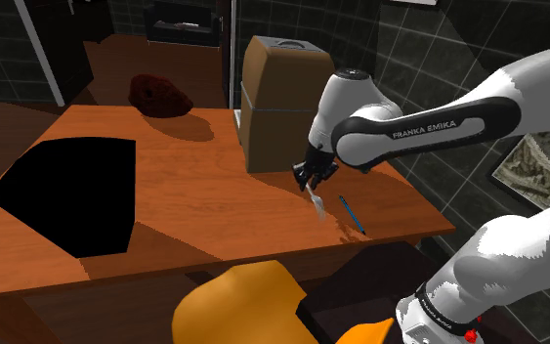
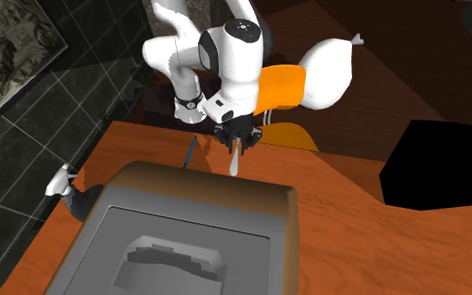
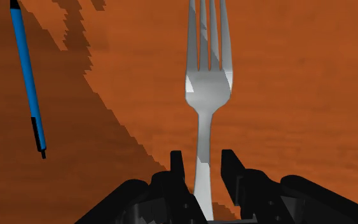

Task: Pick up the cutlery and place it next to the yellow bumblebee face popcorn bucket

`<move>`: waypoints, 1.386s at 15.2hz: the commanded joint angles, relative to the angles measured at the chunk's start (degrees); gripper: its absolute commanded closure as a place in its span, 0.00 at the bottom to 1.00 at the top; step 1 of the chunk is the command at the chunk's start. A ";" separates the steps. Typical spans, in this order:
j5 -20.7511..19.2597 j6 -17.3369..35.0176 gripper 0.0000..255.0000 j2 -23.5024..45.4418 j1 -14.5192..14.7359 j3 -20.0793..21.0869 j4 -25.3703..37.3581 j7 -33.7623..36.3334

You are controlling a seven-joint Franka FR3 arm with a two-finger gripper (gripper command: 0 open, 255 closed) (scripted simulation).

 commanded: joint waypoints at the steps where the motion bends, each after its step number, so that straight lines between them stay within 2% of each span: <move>1: 0.20 -1.72 1.00 -0.84 0.13 -0.26 0.89 -0.26; 21: 0.47 -18.12 1.00 -5.30 0.23 -2.54 12.95 -2.07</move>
